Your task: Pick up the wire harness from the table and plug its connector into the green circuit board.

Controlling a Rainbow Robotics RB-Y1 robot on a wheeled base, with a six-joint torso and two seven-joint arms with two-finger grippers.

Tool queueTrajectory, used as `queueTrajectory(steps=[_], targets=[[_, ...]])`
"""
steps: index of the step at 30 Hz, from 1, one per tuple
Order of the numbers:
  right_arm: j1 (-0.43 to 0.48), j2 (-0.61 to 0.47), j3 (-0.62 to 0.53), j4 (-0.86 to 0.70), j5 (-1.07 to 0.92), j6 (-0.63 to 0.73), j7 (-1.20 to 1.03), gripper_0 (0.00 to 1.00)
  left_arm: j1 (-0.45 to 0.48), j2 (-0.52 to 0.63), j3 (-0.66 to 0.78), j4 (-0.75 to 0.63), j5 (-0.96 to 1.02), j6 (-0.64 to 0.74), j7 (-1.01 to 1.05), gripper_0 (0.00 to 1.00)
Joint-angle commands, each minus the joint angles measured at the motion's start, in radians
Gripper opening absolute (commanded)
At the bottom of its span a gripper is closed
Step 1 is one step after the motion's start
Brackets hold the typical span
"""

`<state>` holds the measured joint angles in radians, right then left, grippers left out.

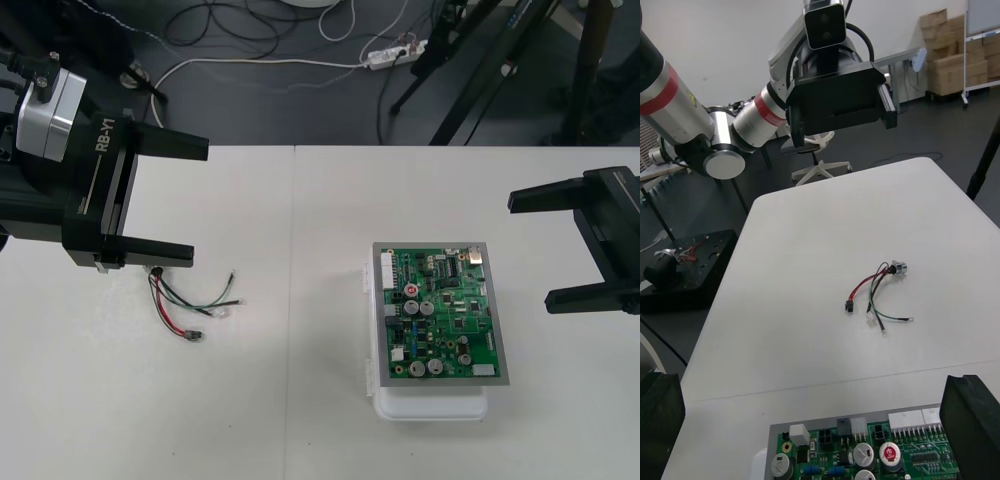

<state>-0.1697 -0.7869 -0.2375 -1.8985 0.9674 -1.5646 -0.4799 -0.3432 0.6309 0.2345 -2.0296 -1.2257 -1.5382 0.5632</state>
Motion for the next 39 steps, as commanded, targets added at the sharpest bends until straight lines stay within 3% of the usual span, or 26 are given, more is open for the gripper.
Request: queueTrajectory(steps=[1, 39], targets=[[0.007, -0.006, -0.031, -0.002, -0.004, -0.006, 0.044, 1.0, -0.033, -0.005, 0.022, -0.006, 0.014, -0.011, 0.004, 1.0], [0.007, -0.006, -0.031, -0.002, -0.004, -0.006, 0.044, 1.0, -0.033, -0.005, 0.022, -0.006, 0.014, -0.011, 0.004, 1.0]])
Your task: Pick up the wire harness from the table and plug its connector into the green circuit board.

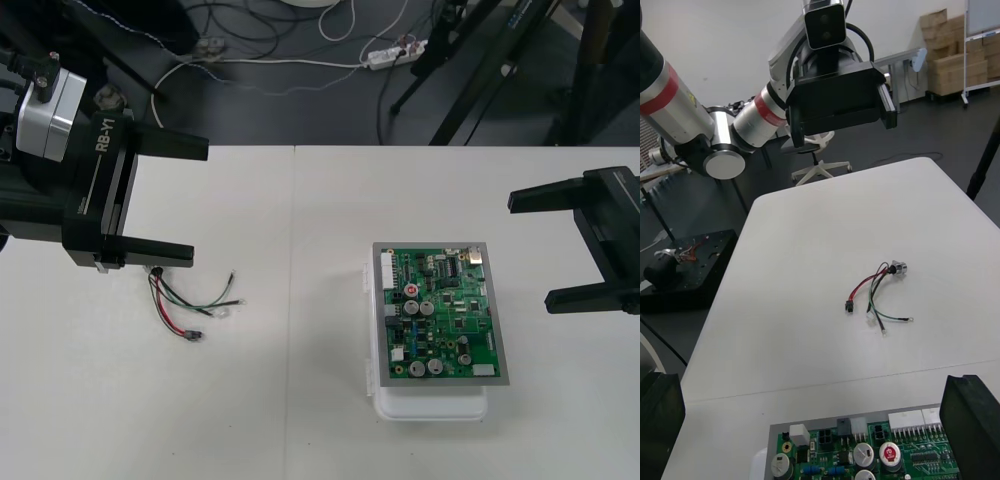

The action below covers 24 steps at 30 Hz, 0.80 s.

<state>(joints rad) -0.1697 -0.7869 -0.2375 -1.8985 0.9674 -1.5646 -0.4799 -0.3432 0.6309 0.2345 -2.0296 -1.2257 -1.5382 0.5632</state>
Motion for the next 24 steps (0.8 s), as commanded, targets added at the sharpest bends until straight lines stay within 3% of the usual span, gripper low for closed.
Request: queueTrajectory(steps=[1, 24], targets=[[0.007, -0.006, -0.031, -0.002, -0.004, -0.006, 0.044, 1.0, -0.033, -0.005, 0.022, -0.006, 0.014, -0.011, 0.004, 1.0], [0.007, -0.006, -0.031, -0.002, -0.004, -0.006, 0.044, 1.0, -0.033, -0.005, 0.022, -0.006, 0.014, -0.011, 0.004, 1.0]])
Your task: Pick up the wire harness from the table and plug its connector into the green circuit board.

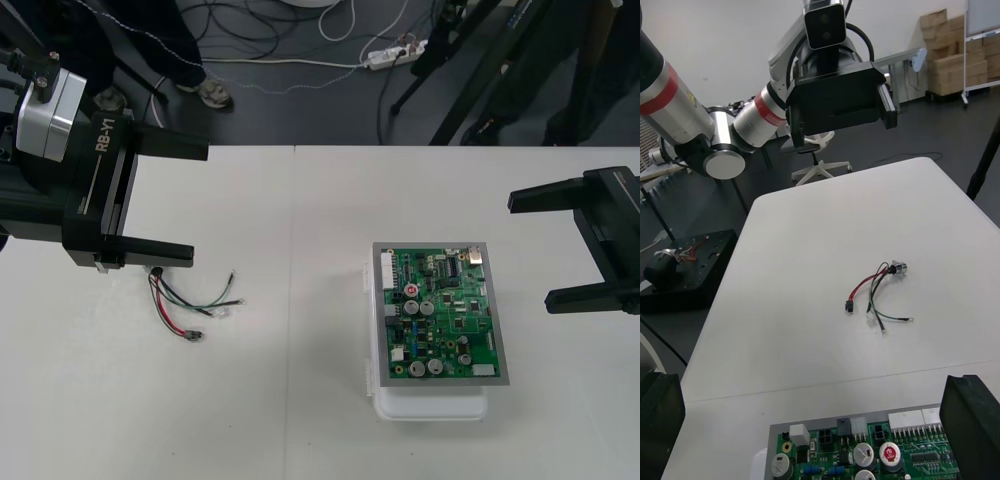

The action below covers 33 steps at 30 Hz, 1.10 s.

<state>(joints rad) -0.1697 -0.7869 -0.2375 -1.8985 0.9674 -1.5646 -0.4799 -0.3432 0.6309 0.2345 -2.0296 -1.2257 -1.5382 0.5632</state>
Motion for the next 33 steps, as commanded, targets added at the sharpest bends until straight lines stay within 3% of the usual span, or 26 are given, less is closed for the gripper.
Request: queueTrajectory(steps=[1, 33], targets=[[0.007, -0.006, -0.031, -0.002, -0.004, -0.006, 0.044, 1.0, -0.033, -0.005, 0.022, -0.006, 0.014, -0.011, 0.004, 1.0], [0.007, -0.006, -0.031, -0.002, -0.004, -0.006, 0.044, 1.0, -0.033, -0.005, 0.022, -0.006, 0.014, -0.011, 0.004, 1.0]])
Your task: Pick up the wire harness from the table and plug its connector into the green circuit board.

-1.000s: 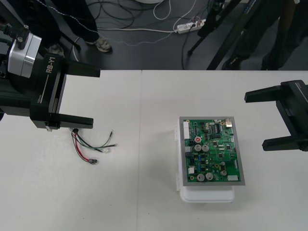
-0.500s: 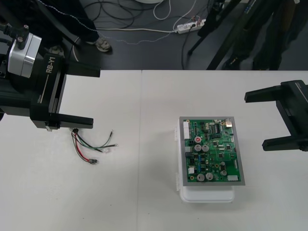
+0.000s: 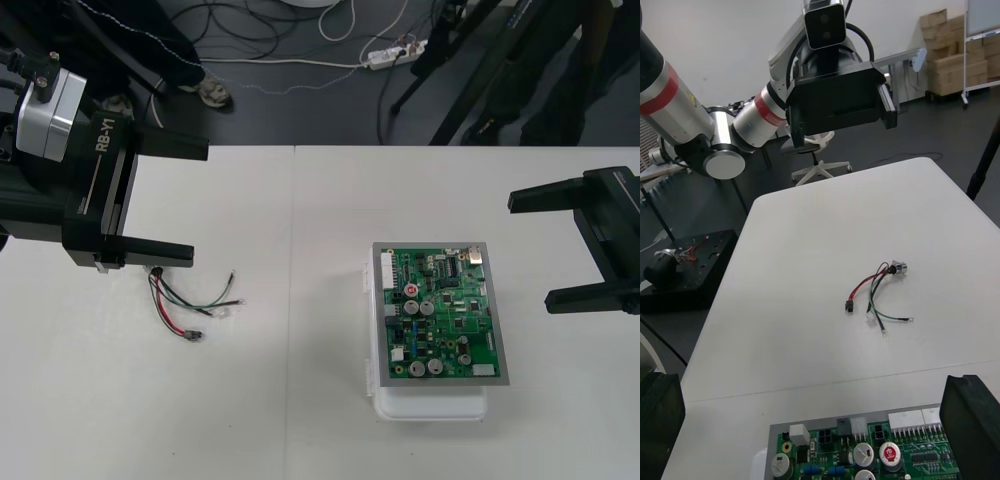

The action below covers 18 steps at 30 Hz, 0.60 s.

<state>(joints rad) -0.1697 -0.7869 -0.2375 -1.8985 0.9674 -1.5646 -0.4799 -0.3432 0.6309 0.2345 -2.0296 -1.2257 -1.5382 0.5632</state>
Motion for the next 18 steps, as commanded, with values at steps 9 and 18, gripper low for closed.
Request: queueTrajectory(steps=[9, 18], targets=[[0.007, -0.006, -0.031, -0.002, -0.004, -0.006, 0.044, 1.0, -0.033, -0.005, 0.022, -0.006, 0.014, -0.011, 0.004, 1.0], [0.007, -0.006, -0.031, -0.002, -0.004, -0.006, 0.044, 1.0, -0.033, -0.005, 0.022, -0.006, 0.014, -0.011, 0.004, 1.0]])
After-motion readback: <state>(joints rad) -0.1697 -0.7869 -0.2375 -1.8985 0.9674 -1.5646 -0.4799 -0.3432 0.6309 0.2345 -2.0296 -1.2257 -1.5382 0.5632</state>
